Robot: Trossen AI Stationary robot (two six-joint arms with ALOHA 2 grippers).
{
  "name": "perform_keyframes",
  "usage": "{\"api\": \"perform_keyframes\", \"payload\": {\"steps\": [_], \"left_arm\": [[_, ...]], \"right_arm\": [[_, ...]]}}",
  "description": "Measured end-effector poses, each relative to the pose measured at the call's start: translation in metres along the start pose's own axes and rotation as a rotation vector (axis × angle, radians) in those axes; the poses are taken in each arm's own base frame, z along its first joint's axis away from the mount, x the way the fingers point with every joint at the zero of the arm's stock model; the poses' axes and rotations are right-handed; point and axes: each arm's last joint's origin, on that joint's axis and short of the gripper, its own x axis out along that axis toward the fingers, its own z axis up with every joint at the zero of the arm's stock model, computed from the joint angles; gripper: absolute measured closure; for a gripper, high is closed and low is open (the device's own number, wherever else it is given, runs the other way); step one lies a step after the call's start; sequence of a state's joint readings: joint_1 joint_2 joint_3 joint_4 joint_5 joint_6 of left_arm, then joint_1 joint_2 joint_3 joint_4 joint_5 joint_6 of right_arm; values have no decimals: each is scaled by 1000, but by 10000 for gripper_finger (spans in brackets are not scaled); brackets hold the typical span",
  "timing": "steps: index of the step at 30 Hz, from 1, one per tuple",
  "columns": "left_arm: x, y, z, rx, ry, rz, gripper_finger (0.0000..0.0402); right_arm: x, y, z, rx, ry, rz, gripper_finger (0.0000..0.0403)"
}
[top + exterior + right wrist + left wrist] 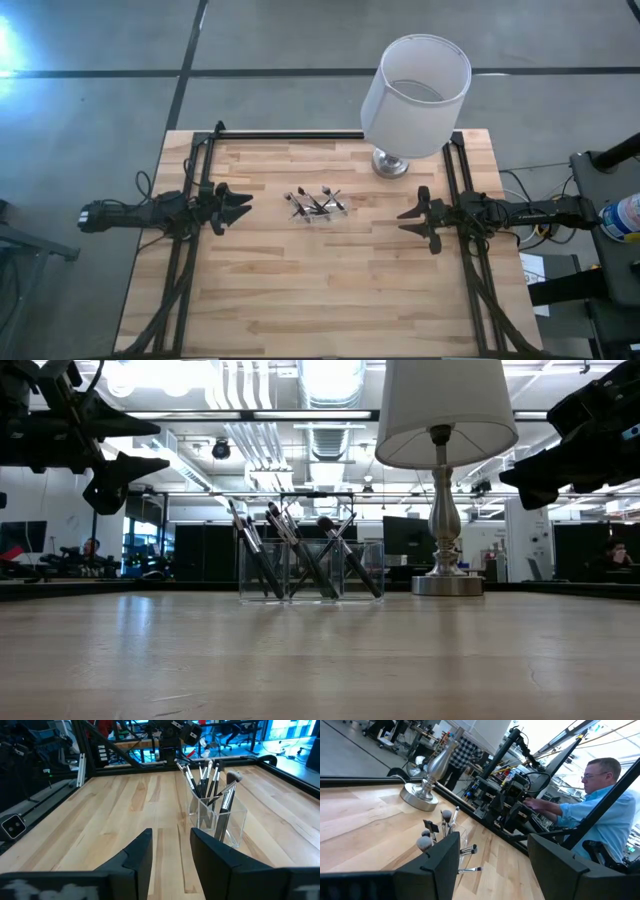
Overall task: Put items in baskets/containers
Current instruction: Return to Home Position
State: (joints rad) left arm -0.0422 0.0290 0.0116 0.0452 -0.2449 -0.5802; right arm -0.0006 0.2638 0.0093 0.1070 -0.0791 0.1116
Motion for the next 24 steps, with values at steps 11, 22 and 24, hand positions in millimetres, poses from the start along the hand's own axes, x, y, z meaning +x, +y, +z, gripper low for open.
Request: {"api": "perform_keyframes", "payload": {"steps": [11,22,24], "left_arm": [[0,0,0,0,0,0,177],[0,0,0,0,0,0,177],[0,0,0,0,0,0,177]], "right_arm": [[0,0,0,0,0,0,283],[0,0,0,0,0,0,275],[0,0,0,0,0,0,273]]}}
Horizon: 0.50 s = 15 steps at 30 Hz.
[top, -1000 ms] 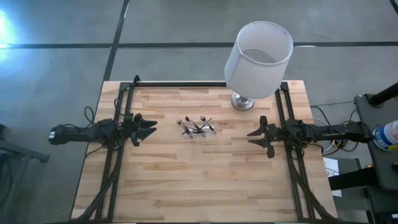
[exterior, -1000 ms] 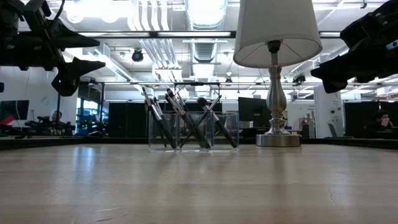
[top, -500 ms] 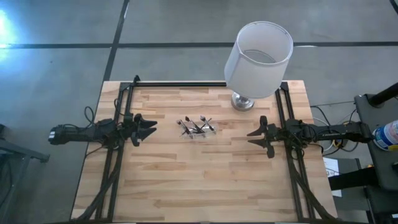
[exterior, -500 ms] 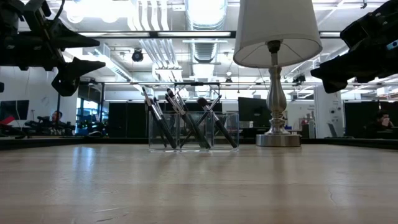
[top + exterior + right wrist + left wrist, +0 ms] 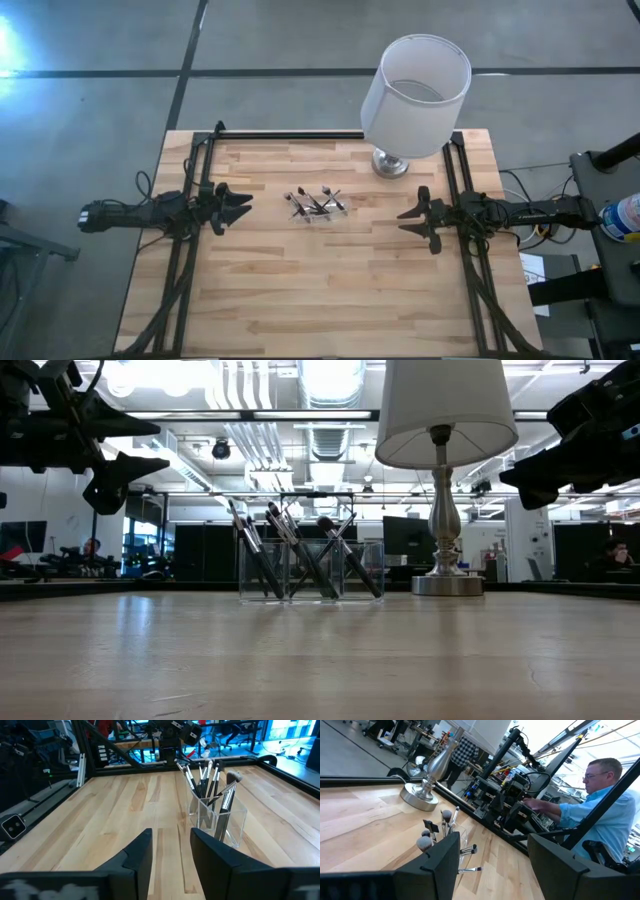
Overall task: Put items in baskets/containers
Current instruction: Return to Home Position
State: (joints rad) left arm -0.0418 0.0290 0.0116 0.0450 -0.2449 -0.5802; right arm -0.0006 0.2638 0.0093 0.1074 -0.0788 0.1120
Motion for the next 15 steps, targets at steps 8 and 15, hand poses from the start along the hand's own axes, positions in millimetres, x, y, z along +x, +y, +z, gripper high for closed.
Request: {"api": "perform_keyframes", "payload": {"steps": [8,15], "left_arm": [[0,0,0,0,0,1,177],[0,0,0,0,0,1,177]], "right_arm": [[0,0,0,0,0,0,273],[0,0,0,0,0,0,280]]}}
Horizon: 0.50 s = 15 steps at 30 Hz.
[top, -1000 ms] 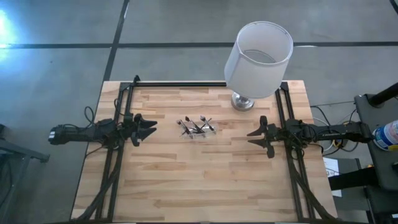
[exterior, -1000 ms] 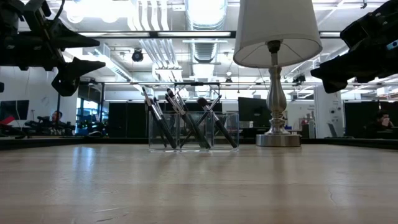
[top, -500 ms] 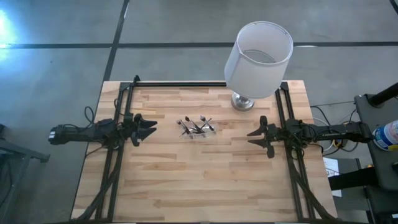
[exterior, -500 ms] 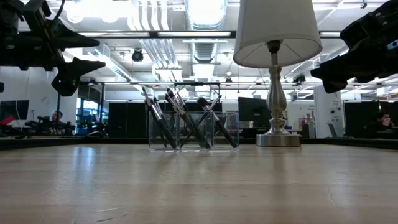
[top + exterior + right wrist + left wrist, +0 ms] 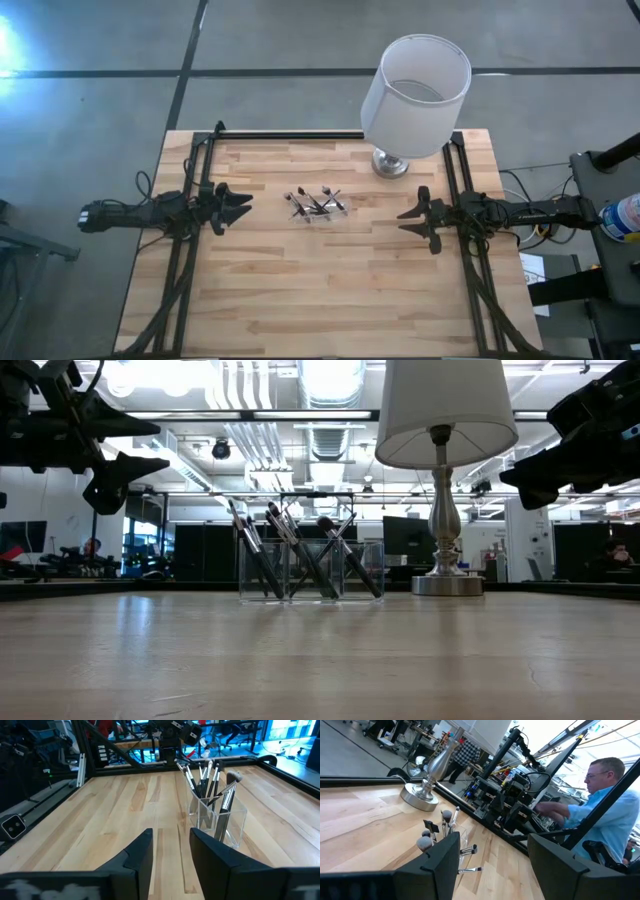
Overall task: Put items in baskets/containers
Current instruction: Return to Home Position
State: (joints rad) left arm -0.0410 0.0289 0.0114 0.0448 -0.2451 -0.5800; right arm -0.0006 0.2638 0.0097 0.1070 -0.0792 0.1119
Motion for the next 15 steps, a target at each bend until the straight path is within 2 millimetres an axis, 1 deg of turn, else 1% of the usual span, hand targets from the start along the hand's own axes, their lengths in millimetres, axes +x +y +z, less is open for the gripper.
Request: {"api": "perform_keyframes", "payload": {"steps": [5,15], "left_arm": [[0,0,0,0,0,-1,177],[0,0,0,0,0,-1,177]], "right_arm": [[0,0,0,0,0,0,282],[0,0,0,0,0,0,271]]}}
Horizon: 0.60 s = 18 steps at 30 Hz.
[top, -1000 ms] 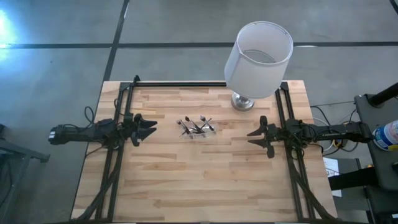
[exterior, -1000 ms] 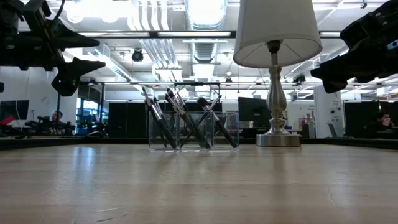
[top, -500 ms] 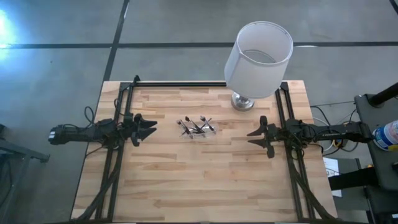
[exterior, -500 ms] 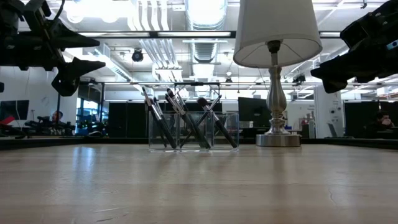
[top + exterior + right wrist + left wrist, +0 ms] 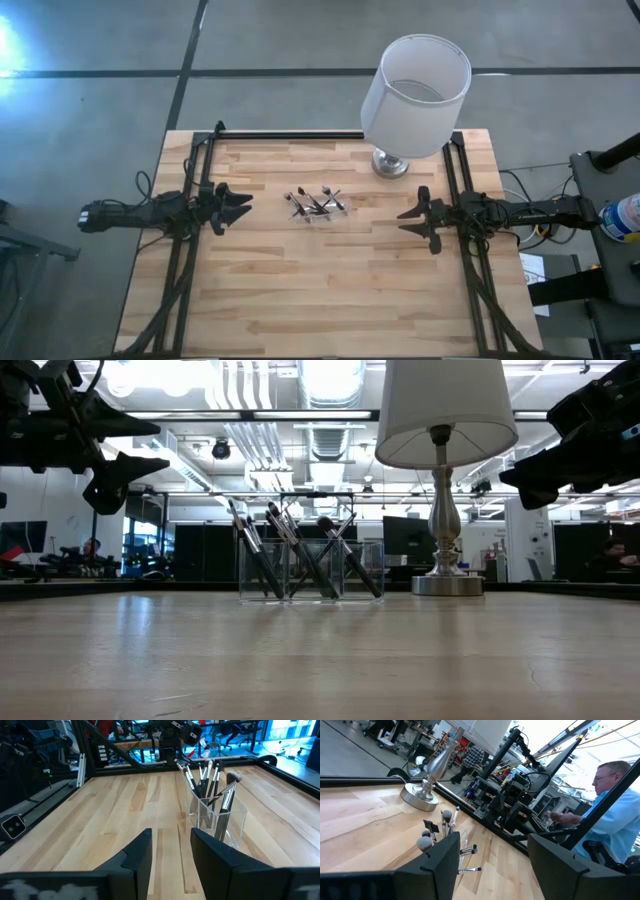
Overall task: Put items in baskets/containers
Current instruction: Return to Home Position
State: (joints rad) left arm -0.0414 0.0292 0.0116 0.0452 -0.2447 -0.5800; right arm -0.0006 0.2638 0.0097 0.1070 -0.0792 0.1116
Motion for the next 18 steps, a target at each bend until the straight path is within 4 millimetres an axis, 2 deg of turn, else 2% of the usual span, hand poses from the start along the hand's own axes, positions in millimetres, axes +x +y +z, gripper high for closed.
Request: {"api": "perform_keyframes", "payload": {"steps": [18], "left_arm": [[0,0,0,0,1,0,177]], "right_arm": [[0,0,0,0,0,0,281]]}}
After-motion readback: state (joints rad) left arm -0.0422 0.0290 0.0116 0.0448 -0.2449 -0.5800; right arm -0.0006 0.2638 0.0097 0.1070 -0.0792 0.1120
